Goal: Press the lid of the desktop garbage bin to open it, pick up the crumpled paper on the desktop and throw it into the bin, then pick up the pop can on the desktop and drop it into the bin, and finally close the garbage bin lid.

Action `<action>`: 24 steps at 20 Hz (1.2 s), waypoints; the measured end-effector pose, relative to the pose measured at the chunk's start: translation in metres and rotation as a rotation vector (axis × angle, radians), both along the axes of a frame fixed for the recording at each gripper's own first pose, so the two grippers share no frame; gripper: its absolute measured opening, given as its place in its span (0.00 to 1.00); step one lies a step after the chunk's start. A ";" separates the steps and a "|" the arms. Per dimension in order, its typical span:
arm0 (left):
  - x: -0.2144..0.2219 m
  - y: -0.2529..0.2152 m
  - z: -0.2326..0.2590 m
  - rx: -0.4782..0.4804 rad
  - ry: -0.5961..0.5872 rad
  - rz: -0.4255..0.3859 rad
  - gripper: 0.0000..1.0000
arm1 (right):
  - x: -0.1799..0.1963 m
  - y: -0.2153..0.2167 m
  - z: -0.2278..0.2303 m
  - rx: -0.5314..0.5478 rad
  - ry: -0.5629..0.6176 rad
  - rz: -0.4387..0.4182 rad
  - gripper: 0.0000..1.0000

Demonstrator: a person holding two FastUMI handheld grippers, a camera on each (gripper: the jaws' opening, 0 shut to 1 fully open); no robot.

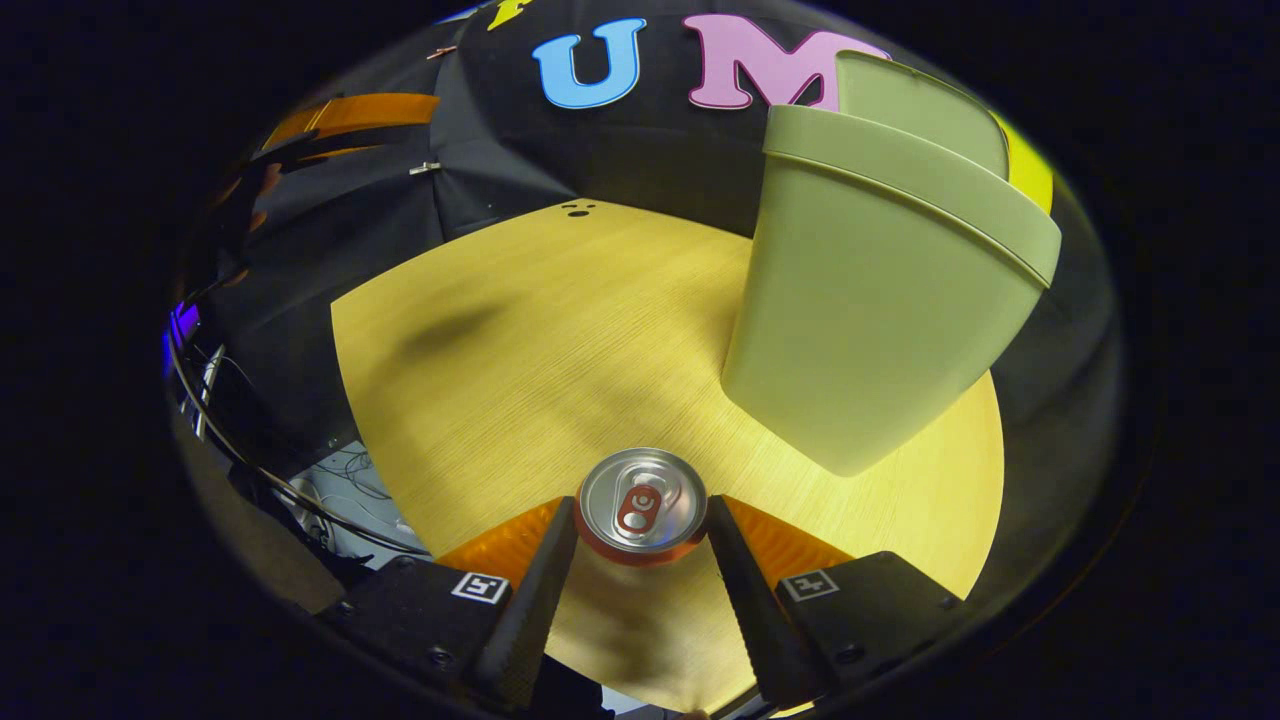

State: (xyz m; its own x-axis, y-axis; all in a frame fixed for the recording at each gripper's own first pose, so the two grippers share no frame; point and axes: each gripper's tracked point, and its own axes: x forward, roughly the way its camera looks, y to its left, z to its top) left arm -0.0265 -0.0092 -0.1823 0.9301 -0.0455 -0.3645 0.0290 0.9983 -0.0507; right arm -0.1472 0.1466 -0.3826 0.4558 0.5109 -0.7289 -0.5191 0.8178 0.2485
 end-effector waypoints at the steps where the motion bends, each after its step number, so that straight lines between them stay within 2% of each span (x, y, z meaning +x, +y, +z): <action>1: 0.001 -0.001 0.000 0.000 0.000 -0.002 0.99 | 0.003 -0.002 0.005 0.006 -0.008 -0.009 0.83; 9: 0.013 -0.007 -0.001 -0.005 -0.003 -0.020 0.99 | 0.040 -0.017 0.066 0.068 -0.110 -0.084 0.83; 16: 0.019 -0.010 -0.004 -0.019 -0.001 -0.034 0.99 | 0.083 -0.027 0.143 0.170 -0.226 -0.179 0.83; 24: 0.023 -0.008 -0.004 -0.027 -0.006 -0.038 0.99 | 0.127 -0.038 0.217 0.239 -0.363 -0.266 0.83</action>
